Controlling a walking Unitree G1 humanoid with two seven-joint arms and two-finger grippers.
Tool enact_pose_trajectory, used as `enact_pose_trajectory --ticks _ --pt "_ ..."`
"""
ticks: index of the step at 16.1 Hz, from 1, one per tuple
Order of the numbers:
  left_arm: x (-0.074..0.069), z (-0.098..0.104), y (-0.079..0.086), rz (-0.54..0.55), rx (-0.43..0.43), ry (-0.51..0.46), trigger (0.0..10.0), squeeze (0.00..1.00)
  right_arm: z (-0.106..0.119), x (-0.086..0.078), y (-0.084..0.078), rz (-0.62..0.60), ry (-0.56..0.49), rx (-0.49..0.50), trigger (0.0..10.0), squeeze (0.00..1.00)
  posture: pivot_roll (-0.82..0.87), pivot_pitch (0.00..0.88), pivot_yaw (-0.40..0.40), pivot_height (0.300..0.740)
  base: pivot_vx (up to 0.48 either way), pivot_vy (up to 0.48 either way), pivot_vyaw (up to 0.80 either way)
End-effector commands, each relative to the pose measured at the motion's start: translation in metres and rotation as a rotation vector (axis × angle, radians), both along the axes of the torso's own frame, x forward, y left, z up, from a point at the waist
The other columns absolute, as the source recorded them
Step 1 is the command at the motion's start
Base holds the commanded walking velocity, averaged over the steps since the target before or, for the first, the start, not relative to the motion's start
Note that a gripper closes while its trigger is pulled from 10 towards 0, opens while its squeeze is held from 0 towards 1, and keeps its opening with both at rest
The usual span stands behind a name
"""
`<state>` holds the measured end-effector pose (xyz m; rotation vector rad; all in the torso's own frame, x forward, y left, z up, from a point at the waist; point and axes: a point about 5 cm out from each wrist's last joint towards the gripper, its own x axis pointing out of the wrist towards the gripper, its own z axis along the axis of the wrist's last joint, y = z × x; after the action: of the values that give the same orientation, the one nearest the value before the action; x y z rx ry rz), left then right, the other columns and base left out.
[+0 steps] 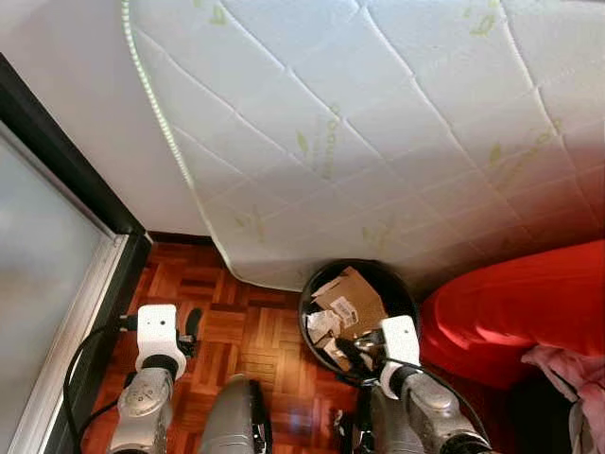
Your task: Clean up the room
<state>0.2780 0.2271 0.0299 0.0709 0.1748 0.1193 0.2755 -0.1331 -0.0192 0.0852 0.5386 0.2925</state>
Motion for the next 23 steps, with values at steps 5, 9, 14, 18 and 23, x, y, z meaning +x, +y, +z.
enact_pose_trajectory --ticks 5,9,14,18,23 --pt "-0.002 -0.012 -0.002 0.012 -0.020 0.067 10.0 0.00 0.002 0.002 -0.024 -0.180 -0.011 0.073 10.0 0.00 0.04 0.220 -0.021 0.660 0.000 0.000 0.00" --pt "-0.008 -0.028 0.002 0.054 -0.033 0.167 10.0 0.00 -0.002 -0.004 -0.044 -0.267 0.009 0.057 10.0 0.00 0.02 0.120 -0.025 0.685 0.000 0.000 0.00" --pt "-0.024 -0.050 0.007 0.115 -0.057 0.303 10.0 0.00 -0.018 -0.027 -0.074 -0.381 0.096 0.012 10.0 0.00 -0.01 0.053 -0.020 0.719 0.000 0.000 0.00" --pt "-0.038 -0.068 -0.002 0.140 -0.117 0.413 10.0 0.00 -0.037 -0.055 -0.081 -0.408 0.222 -0.032 10.0 0.00 -0.01 0.000 -0.029 0.719 0.000 0.000 0.00" --pt "-0.065 -0.093 -0.018 0.128 -0.172 0.592 10.0 0.00 -0.060 -0.093 -0.080 -0.393 0.382 -0.090 10.0 0.00 -0.01 0.000 -0.031 0.719 0.000 0.000 0.00"
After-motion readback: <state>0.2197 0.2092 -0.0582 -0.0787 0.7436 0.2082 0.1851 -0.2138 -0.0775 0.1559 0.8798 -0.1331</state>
